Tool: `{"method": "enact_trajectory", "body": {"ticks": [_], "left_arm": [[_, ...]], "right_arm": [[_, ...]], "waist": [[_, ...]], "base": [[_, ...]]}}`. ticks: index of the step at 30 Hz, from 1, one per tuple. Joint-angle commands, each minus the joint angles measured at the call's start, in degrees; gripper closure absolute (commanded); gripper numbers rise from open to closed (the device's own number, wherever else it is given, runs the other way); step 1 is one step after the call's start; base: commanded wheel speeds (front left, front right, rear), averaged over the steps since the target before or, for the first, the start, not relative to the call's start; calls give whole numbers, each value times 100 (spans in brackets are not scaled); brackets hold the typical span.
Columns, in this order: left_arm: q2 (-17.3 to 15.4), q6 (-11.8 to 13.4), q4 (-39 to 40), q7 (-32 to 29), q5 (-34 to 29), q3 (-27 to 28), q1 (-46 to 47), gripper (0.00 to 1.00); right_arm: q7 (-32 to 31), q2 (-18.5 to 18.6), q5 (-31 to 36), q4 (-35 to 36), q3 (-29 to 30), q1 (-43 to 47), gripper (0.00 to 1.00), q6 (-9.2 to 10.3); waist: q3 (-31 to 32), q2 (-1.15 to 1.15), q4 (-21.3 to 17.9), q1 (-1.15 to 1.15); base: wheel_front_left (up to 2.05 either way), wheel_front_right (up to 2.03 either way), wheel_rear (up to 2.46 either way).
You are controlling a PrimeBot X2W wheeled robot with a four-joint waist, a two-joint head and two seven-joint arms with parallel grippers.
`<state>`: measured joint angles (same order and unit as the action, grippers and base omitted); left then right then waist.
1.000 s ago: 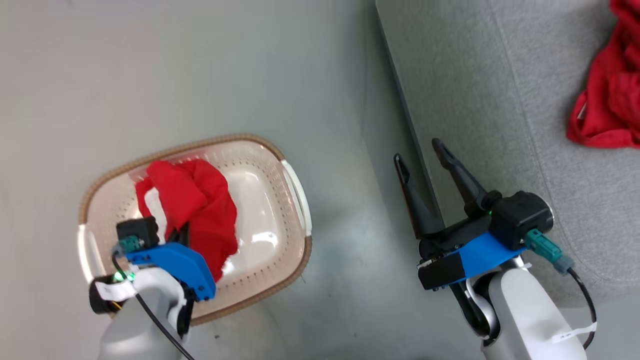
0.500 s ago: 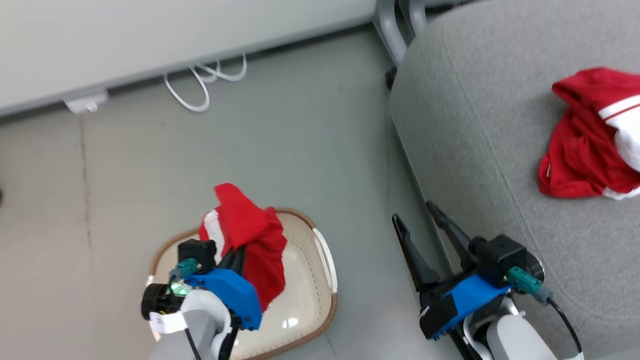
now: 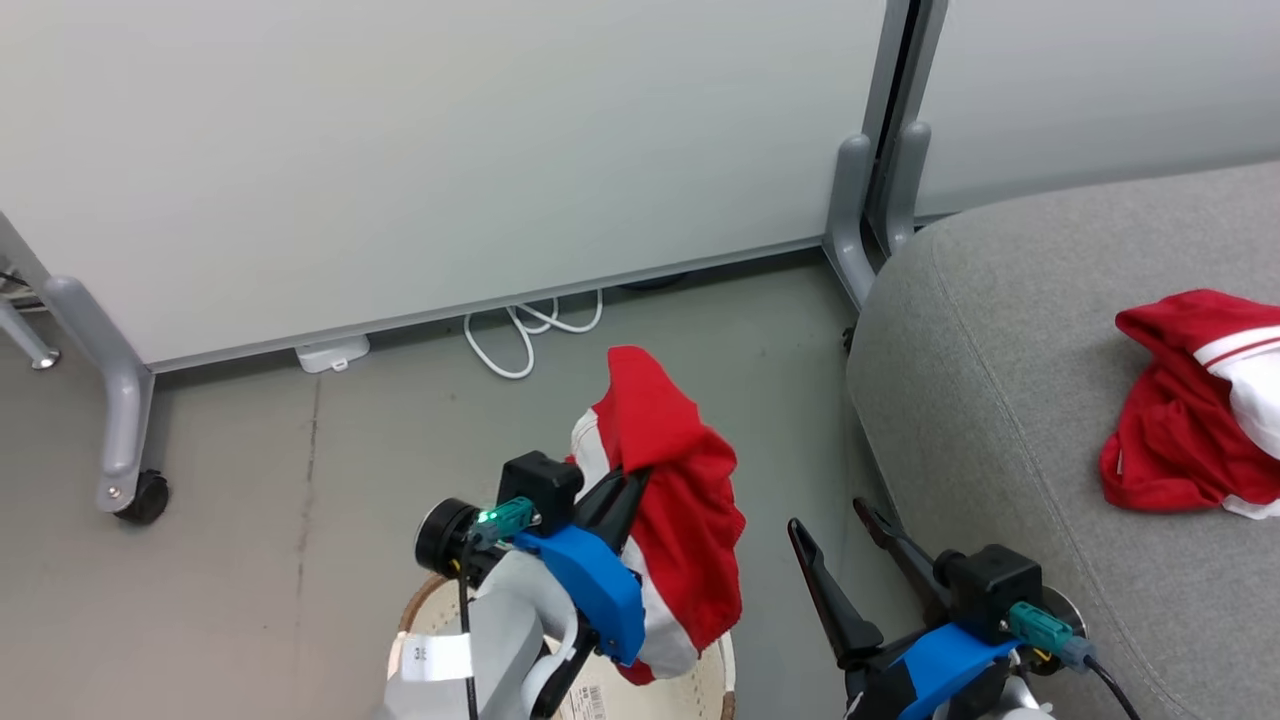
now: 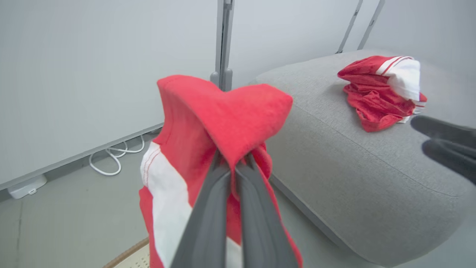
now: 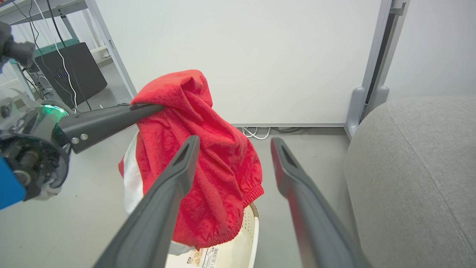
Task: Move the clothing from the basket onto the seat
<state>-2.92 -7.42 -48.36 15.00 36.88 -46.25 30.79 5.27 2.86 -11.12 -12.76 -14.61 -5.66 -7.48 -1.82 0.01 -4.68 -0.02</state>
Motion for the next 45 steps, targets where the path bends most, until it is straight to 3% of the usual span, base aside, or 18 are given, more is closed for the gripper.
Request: {"method": "enact_trajectory", "body": {"ticks": [1, 18, 45], "left_arm": [[2, -9, 73, 26, 37, -100, 136, 100], [0, -8, 720, 13, 607, -1201, 1329, 100], [2, 14, 634, 26, 947, -1531, 1461, 100]], "right_arm": [[-21, 5, -31, 27, -13, 109, 0, -2], [-104, 5, -118, 157, -96, 211, 0, -3], [-275, 6, -372, 72, -691, -354, 0, -3]], "waist": [[157, -1, 126, 2], [324, -1, 284, 2], [205, -1, 238, 2]], "base": [[0, 0, 0], [0, 0, 0], [0, 0, 0]]}}
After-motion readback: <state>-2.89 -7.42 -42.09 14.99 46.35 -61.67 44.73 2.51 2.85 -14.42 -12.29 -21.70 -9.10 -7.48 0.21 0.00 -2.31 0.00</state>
